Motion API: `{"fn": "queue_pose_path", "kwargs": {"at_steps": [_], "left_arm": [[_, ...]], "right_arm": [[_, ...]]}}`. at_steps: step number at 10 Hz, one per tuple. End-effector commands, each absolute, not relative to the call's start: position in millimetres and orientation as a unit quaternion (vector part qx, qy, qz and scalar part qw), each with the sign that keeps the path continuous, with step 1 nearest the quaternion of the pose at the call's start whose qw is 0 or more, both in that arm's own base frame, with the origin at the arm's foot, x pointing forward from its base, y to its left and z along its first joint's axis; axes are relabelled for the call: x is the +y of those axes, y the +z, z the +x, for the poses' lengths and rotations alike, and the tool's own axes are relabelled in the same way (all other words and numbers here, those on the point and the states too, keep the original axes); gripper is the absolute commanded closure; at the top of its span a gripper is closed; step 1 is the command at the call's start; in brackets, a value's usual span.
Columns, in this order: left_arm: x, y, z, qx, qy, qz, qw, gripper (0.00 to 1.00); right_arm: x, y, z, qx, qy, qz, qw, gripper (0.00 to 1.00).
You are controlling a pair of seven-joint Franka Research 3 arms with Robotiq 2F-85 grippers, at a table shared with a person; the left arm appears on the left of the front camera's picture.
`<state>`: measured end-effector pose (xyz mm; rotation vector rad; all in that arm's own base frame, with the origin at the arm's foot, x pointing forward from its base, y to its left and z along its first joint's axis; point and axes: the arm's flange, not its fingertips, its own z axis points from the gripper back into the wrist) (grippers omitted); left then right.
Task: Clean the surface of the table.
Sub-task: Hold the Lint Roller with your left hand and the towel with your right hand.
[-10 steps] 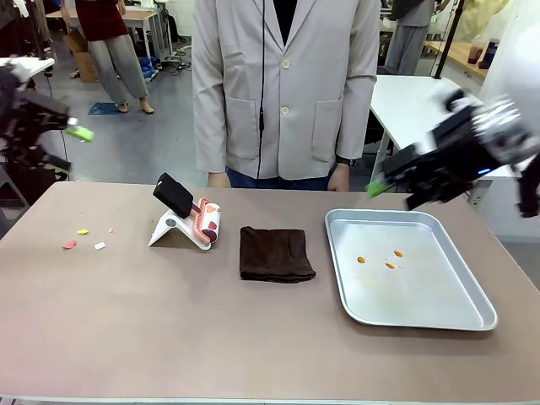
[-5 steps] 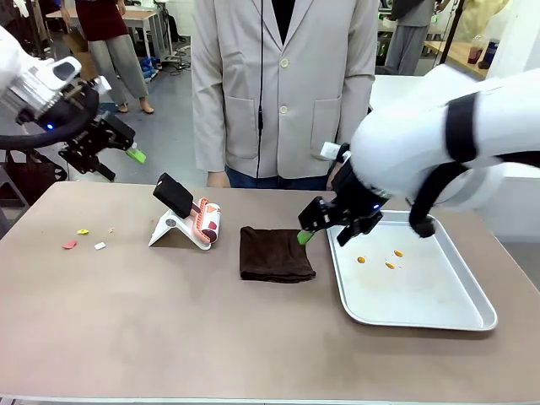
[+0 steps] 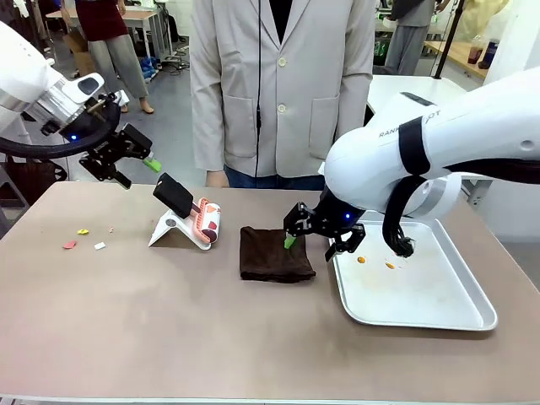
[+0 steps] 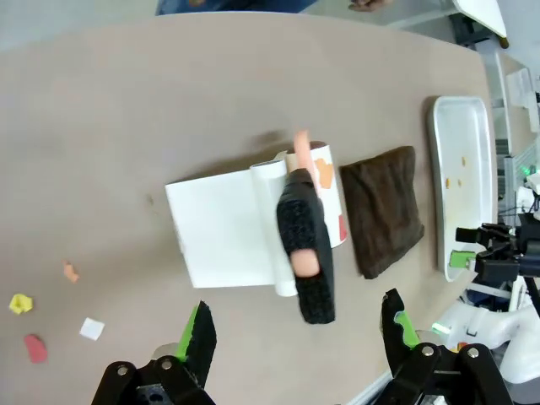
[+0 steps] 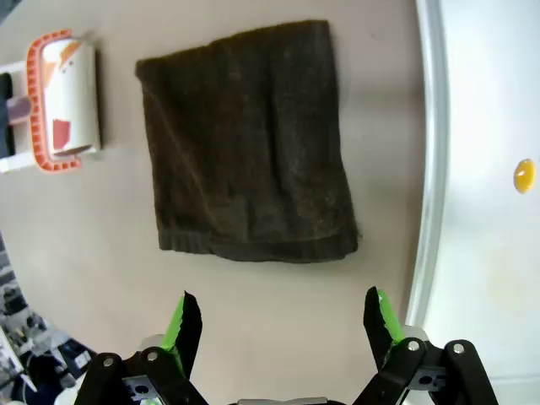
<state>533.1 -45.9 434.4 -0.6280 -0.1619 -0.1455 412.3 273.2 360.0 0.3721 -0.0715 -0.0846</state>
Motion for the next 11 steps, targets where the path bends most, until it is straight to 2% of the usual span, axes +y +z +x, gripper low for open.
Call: {"fn": "queue_pose_path", "kwargs": {"at_steps": [1,4,5,6,9,11], "left_arm": [[-61,423,538,-0.085,-0.065,-0.343,0.933,0.0],[-73,412,549,-0.061,-0.033,-0.357,0.931,0.0],[-75,418,547,-0.05,-0.005,-0.342,0.938,0.0],[-73,409,542,-0.06,-0.049,-0.351,0.933,0.0],[-73,408,544,-0.055,-0.037,-0.351,0.934,0.0],[-77,402,537,-0.044,-0.039,-0.341,0.938,0.0]], "right_arm": [[278,362,419,-0.01,-0.056,0.191,0.98,0.0],[272,370,423,-0.015,-0.088,0.224,0.97,0.0],[270,360,419,-0.019,-0.058,0.193,0.979,0.0],[270,360,419,-0.019,-0.058,0.193,0.979,0.0],[270,362,421,-0.018,-0.063,0.198,0.978,0.0],[288,352,450,-0.036,-0.035,0.181,0.982,0.0]]}}
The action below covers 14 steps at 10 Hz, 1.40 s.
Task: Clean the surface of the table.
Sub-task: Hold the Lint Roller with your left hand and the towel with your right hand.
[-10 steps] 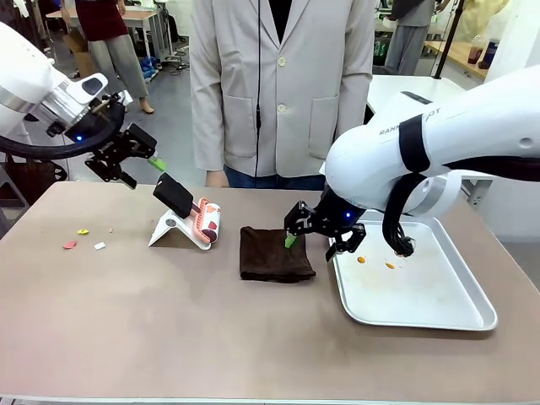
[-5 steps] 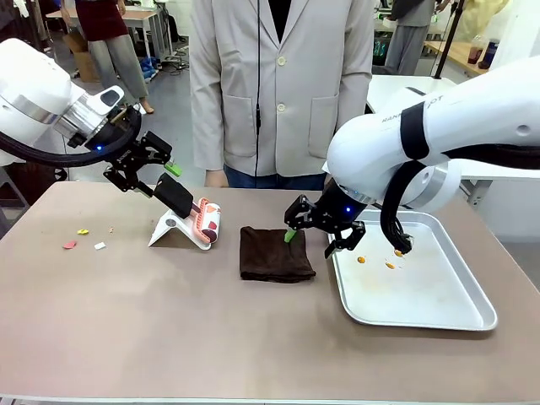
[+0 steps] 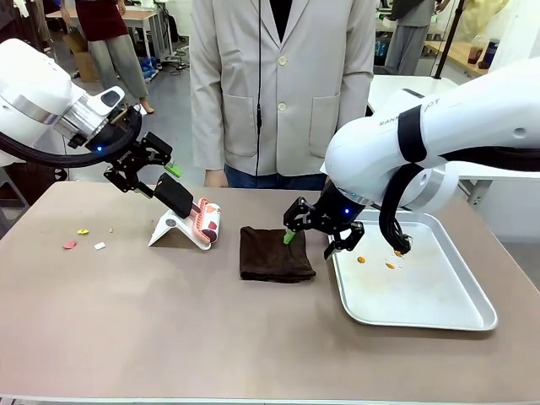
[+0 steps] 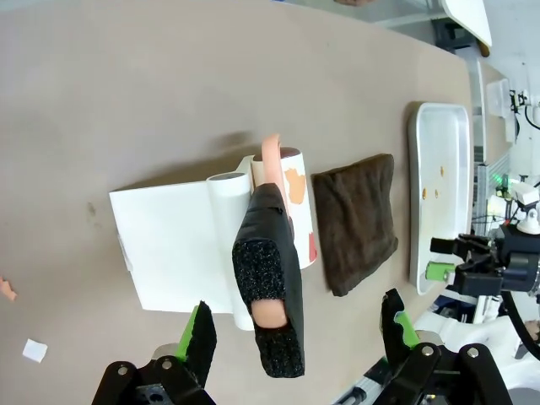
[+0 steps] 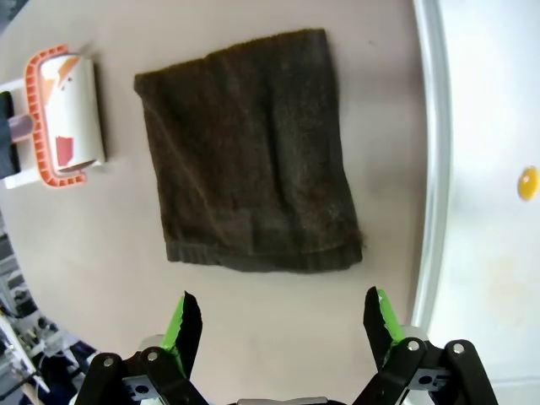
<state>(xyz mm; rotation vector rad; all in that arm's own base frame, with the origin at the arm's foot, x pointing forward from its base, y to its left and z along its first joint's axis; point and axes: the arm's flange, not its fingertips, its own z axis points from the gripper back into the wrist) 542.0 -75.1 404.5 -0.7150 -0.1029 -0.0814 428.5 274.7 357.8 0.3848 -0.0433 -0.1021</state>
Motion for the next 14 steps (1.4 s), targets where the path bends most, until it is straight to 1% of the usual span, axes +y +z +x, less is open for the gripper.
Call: {"fn": "queue_pose_path", "kwargs": {"at_steps": [1,3,4,7,13,14], "left_arm": [[-78,397,536,-0.039,-0.036,-0.336,0.94,0.0],[-81,390,534,-0.033,-0.035,-0.336,0.941,0.0],[-83,390,534,-0.035,-0.035,-0.338,0.94,0.0],[-89,391,537,-0.039,-0.035,-0.34,0.939,0.0],[-97,391,541,-0.032,-0.034,-0.342,0.939,0.0],[-97,391,540,-0.037,-0.032,-0.341,0.939,0.26]], "right_arm": [[296,344,469,-0.034,-0.023,0.169,0.985,0.0],[309,328,495,-0.027,-0.013,0.152,0.988,0.0],[313,322,500,-0.028,-0.02,0.125,0.992,0.0],[323,310,503,-0.002,-0.013,0.121,0.993,0.0],[326,305,505,0.007,-0.014,0.106,0.994,0.0],[326,305,505,0.006,-0.02,0.103,0.994,0.0]]}}
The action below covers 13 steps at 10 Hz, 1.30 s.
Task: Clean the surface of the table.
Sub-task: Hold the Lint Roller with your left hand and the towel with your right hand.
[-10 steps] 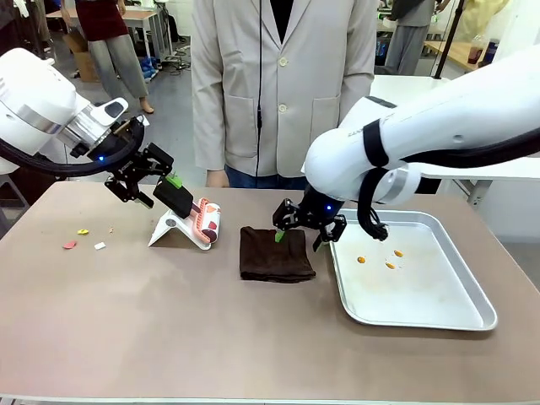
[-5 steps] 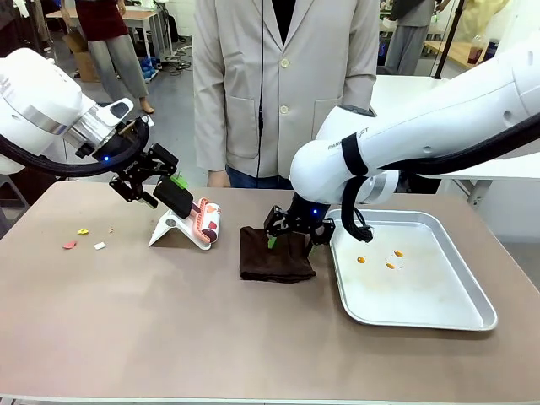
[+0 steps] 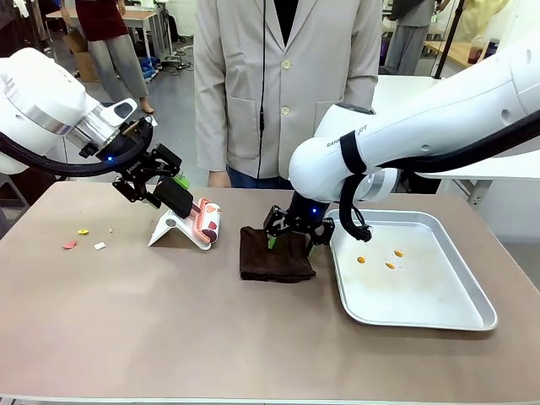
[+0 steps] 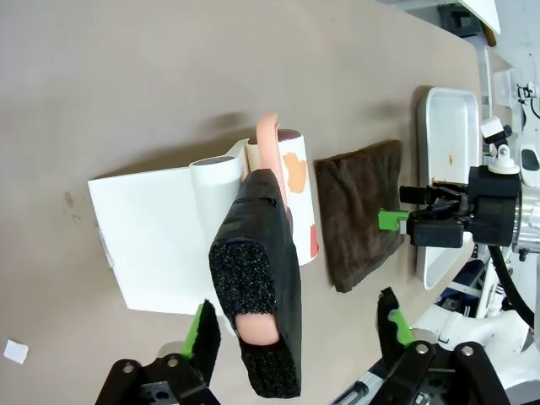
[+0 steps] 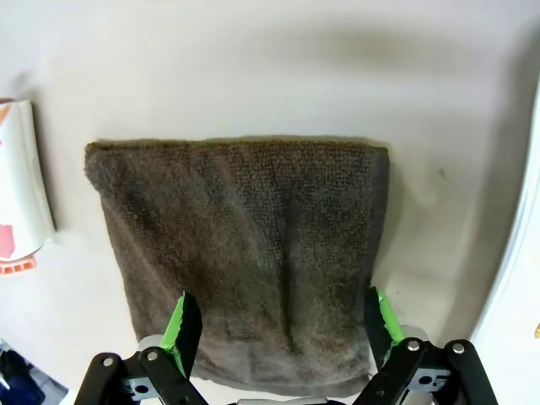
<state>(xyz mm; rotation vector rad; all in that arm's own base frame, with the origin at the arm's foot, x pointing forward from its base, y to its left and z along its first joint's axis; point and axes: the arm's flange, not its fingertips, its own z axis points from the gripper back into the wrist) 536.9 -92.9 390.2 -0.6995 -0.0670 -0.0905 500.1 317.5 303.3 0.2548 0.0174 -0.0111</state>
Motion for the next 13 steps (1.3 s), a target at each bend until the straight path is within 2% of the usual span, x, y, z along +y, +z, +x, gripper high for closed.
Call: {"fn": "queue_pose_path", "kwargs": {"at_steps": [1,2,3,5,6,7,8,13], "left_arm": [[-94,390,540,-0.036,-0.031,-0.341,0.939,0.59],[-92,391,539,-0.038,-0.031,-0.339,0.939,0.84],[-91,390,539,-0.038,-0.03,-0.337,0.94,1.0],[-89,389,540,-0.041,-0.026,-0.333,0.942,1.0],[-86,388,540,-0.042,-0.025,-0.333,0.942,0.96],[-86,388,540,-0.042,-0.022,-0.334,0.941,1.0],[-86,388,540,-0.042,-0.021,-0.334,0.942,1.0],[-85,391,538,-0.047,-0.025,-0.341,0.939,1.0]], "right_arm": [[327,305,505,0.002,-0.023,0.101,0.995,0.41],[328,303,505,0.003,-0.02,0.093,0.995,0.59],[329,301,505,0.006,-0.02,0.092,0.996,1.0],[331,298,504,0.012,-0.014,0.095,0.995,1.0],[332,298,504,0.014,-0.013,0.095,0.995,0.86],[332,297,505,0.016,-0.011,0.094,0.995,0.96],[332,297,505,0.018,-0.009,0.094,0.995,1.0],[329,296,505,0.023,-0.005,0.102,0.995,1.0]]}}
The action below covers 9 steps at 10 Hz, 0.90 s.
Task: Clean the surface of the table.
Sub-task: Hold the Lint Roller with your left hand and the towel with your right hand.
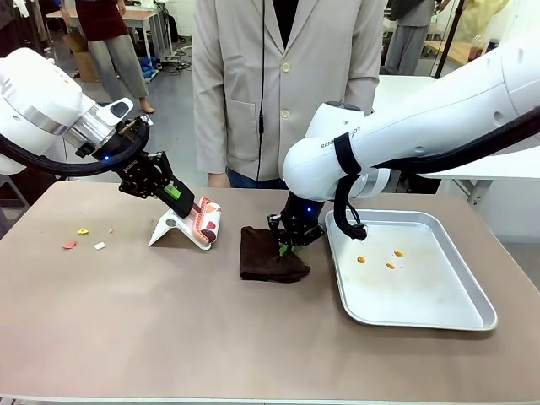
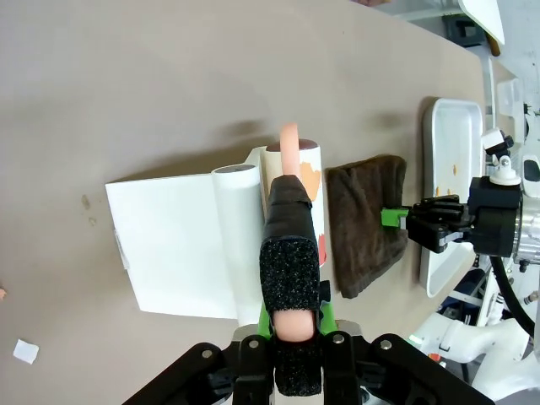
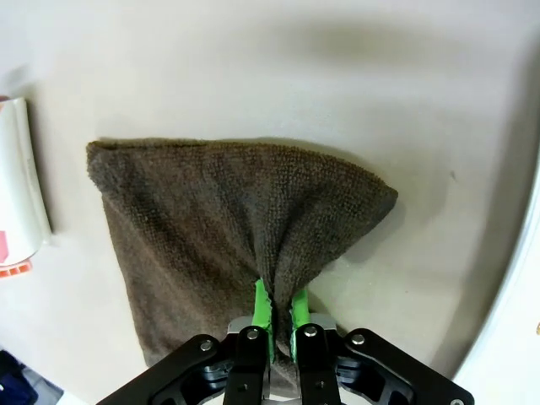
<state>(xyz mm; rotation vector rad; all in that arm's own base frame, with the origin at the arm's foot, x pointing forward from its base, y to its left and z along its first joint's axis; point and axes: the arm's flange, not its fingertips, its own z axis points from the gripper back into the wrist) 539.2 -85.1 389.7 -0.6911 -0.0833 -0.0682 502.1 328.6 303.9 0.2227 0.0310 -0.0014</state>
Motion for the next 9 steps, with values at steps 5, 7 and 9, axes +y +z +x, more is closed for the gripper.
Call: {"fn": "queue_pose_path", "kwargs": {"at_steps": [5,7,9], "left_arm": [[-46,415,521,-0.077,-0.059,-0.445,0.89,1.0],[-31,422,509,-0.073,-0.085,-0.519,0.848,1.0],[4,431,493,-0.056,-0.092,-0.583,0.805,1.0]], "right_arm": [[258,313,512,0.084,-0.025,0.411,0.907,1.0],[228,316,510,0.1,-0.012,0.58,0.808,1.0],[200,317,503,0.117,-0.02,0.68,0.724,1.0]]}}
